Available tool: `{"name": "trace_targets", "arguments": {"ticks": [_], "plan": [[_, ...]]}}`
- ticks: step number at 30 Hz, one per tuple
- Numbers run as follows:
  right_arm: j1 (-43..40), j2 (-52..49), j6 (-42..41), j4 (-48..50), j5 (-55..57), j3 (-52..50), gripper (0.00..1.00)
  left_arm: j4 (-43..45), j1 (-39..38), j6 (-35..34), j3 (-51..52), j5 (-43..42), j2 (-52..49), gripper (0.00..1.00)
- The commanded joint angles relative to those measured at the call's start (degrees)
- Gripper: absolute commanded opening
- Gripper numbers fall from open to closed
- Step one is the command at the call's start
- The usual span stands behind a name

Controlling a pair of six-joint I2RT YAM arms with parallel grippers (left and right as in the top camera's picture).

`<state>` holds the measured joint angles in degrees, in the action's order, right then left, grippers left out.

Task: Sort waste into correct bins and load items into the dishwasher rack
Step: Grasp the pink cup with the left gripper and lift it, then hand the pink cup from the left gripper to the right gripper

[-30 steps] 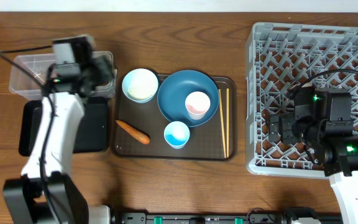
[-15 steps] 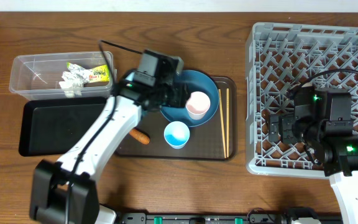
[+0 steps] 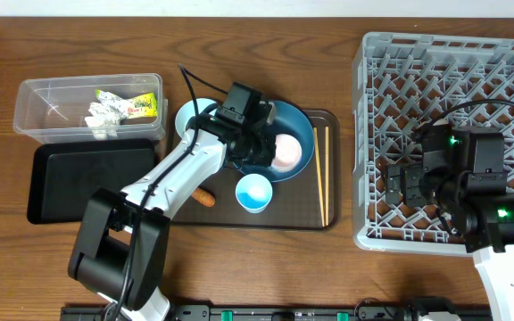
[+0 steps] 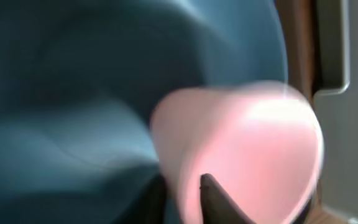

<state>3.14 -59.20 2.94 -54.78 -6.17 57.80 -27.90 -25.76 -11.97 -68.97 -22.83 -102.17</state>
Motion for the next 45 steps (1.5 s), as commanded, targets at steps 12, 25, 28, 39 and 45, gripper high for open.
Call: {"name": "trace_targets", "arguments": {"ticks": [12,25,28,39,45], "plan": [[-0.2,-0.07,-2.01,6.75,0.37,1.03,0.99,1.09,7.76,-4.66,-2.32,-1.44,6.84,0.06],[-0.17,-13.92,-3.39,29.99,-48.37,1.03,0.99,12.59,22.53,-22.64,-2.19,-49.09,9.9,0.06],[-0.07,-18.84,-2.47,39.5,-66.75,1.01,0.99,12.59,21.9,-22.62,-2.19,-55.93,9.9,0.06],[1.57,-26.75,-5.22,49.29,-79.21,1.03,0.99,12.37,18.16,-22.62,-2.14,-61.37,9.9,0.06],[1.92,-26.75,-5.38,50.84,-79.41,1.03,0.99,12.04,14.45,-22.64,-2.14,-60.13,9.9,0.06]]}}
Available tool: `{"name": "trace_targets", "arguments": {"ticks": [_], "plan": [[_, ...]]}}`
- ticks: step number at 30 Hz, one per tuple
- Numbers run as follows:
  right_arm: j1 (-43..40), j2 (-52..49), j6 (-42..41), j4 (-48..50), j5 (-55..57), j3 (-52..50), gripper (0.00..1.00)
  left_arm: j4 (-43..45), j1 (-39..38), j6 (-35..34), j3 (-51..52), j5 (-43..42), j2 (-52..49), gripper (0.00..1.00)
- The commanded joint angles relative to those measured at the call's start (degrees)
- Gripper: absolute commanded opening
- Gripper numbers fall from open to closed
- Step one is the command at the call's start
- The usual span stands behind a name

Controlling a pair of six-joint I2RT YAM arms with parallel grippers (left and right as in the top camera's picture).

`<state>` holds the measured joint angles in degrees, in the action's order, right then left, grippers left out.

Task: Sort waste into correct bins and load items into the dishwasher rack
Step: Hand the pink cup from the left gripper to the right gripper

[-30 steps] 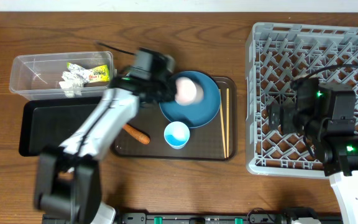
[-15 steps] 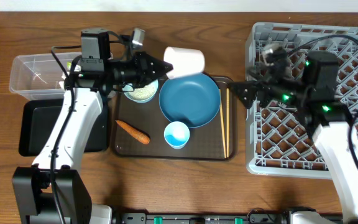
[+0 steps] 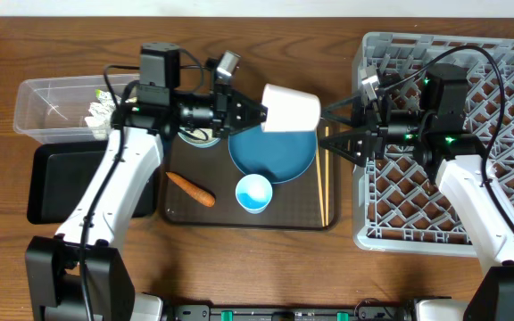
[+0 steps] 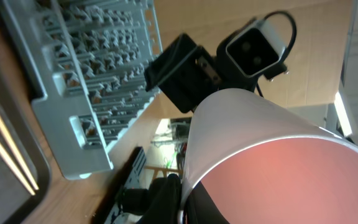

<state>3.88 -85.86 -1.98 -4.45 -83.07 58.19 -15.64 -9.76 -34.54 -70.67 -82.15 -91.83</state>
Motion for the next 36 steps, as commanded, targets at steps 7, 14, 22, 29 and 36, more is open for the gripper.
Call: {"name": "trace_targets", "arguments": {"ticks": [7,14,22,29,36], "plan": [[1.2,-0.07,-5.2,5.16,-2.49,0.63,0.99,-0.55,-5.92,-0.07,-0.44,4.85,-0.44,0.06],[1.33,-0.07,-11.37,9.9,-2.49,0.63,0.93,-0.52,-6.71,-0.28,-0.44,9.33,-0.44,0.06],[2.25,-0.07,-11.34,9.81,-2.54,0.63,0.85,-0.46,-6.71,-1.57,-0.44,12.31,-0.44,0.06],[3.32,-0.07,-11.3,9.84,-2.49,0.63,0.85,0.0,-6.71,-1.81,-0.44,12.35,-0.44,0.07],[3.28,-0.07,-11.32,9.81,-2.51,0.63,0.75,-0.04,-6.71,-2.71,-0.44,12.33,-0.42,0.06]]}}
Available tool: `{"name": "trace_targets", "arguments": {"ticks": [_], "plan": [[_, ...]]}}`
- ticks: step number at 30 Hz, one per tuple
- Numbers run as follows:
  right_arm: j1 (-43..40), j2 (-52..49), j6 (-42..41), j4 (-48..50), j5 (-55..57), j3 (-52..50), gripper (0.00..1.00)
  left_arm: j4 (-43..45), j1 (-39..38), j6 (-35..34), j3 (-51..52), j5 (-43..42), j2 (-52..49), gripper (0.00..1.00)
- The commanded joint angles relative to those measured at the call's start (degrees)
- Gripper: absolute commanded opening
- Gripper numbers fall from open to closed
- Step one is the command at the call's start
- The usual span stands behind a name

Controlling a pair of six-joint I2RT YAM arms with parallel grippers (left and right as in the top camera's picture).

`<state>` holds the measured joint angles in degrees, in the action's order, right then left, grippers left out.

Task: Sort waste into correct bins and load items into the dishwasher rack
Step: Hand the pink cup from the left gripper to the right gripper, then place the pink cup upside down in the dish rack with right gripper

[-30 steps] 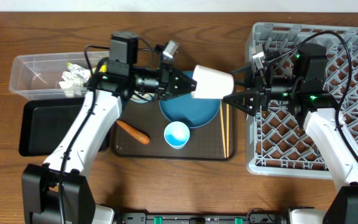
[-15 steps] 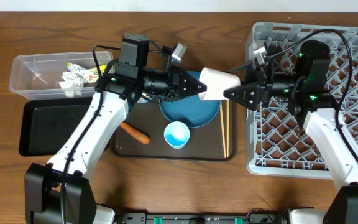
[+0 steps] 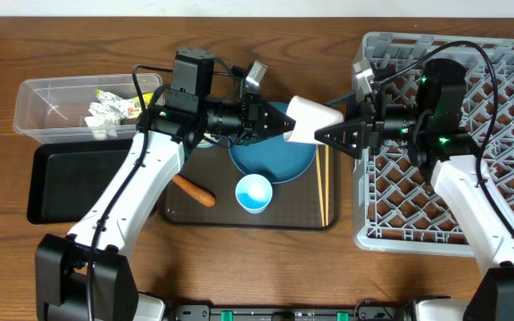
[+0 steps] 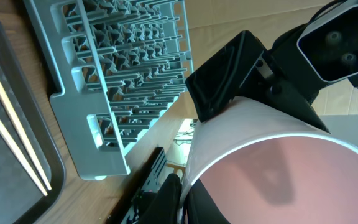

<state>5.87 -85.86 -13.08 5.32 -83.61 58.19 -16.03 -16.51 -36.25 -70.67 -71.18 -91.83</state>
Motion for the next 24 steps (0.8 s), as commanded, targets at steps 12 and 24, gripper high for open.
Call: {"name": "trace_targets", "arguments": {"ticks": [12,24], "plan": [[1.2,-0.07,-2.82,0.02,0.87,0.63,0.63,0.79,0.52,-0.22,-0.44,1.4,-0.42,0.22],[-2.62,0.87,-7.8,-5.29,23.3,0.63,0.57,-16.5,9.7,19.96,-0.44,23.19,1.75,0.28]]}}
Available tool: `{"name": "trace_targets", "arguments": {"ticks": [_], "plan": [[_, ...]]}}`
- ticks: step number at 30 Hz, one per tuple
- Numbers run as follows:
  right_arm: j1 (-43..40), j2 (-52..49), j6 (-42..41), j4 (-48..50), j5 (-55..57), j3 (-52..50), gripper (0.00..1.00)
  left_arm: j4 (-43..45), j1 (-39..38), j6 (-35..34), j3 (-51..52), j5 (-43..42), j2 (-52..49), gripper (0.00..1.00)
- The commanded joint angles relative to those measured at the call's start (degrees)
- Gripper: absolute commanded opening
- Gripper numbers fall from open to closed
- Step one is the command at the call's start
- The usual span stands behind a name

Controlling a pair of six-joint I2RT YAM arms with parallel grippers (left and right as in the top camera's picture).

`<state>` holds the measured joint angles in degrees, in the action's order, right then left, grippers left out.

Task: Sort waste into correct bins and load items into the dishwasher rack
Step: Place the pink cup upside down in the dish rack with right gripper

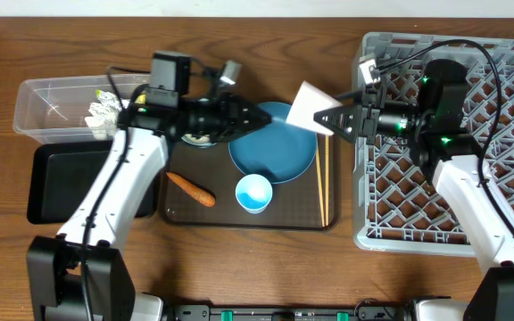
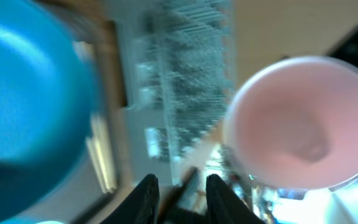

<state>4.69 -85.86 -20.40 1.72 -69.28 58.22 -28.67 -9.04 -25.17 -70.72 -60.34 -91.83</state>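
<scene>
A white cup with a pink inside (image 1: 308,106) hangs in the air above the far right corner of the brown tray (image 1: 178,210). My right gripper (image 1: 325,116) is shut on its rim from the rack side. My left gripper (image 1: 264,117) stands a short way to the cup's left, open, with nothing between its fingers. In the left wrist view the cup's mouth (image 2: 302,124) faces the camera, apart from my blurred left gripper (image 2: 179,182). The grey dishwasher rack (image 1: 471,214) lies at the right.
On the tray are a blue plate (image 1: 272,152), a small blue cup (image 1: 253,193), a carrot (image 1: 191,189) and chopsticks (image 1: 322,178). At the left stand a clear bin (image 1: 56,105) holding wrappers and a black bin (image 1: 70,183).
My left gripper has let go of the cup and now sits further left, open. The cup stays in the right gripper, slightly higher and tilted.
My left gripper was down at the cup inside the blue plate, with the right arm over the rack. Then it held the cup in the air while the open right gripper faced it. Both grippers then met at the cup; now only the right holds it.
</scene>
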Motion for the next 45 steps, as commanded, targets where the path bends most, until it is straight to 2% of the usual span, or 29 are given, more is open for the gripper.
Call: {"name": "trace_targets", "arguments": {"ticks": [1,8,12,16,21,26,33,38,45], "plan": [[-1.86,1.25,0.44,-3.02,10.82,0.61,0.57,-5.92,2.95,10.14,-0.39,14.84,2.01,0.28],[-5.99,7.48,6.51,-18.6,24.76,1.75,0.59,-13.29,6.56,13.99,-0.39,24.7,4.02,0.28],[-10.08,12.48,10.73,-36.44,35.54,6.45,0.59,-14.16,6.88,15.13,-0.39,27.89,5.35,0.28],[-15.19,14.88,13.16,-56.04,51.67,14.6,0.63,-14.14,6.88,15.32,-0.39,29.49,5.9,0.28],[-23.12,14.27,14.14,-70.34,62.99,21.7,0.66,-14.14,6.88,15.32,-0.39,29.57,5.9,0.28],[-33.68,12.48,14.05,-73.94,66.01,22.08,0.65,-14.16,6.88,15.32,-0.39,29.57,5.9,0.28],[-46.21,6.01,14.01,-70.99,65.79,22.1,0.68,-14.4,6.86,15.32,-0.39,29.55,5.9,0.28],[-50.27,0.79,13.62,-68.72,62.73,22.1,0.68,-15.04,6.86,15.32,-0.39,29.55,5.9,0.28],[-51.12,-5.68,13.64,-69.59,63.04,22.08,0.68,-15.69,6.86,15.32,-0.39,29.55,5.9,0.28]]}}
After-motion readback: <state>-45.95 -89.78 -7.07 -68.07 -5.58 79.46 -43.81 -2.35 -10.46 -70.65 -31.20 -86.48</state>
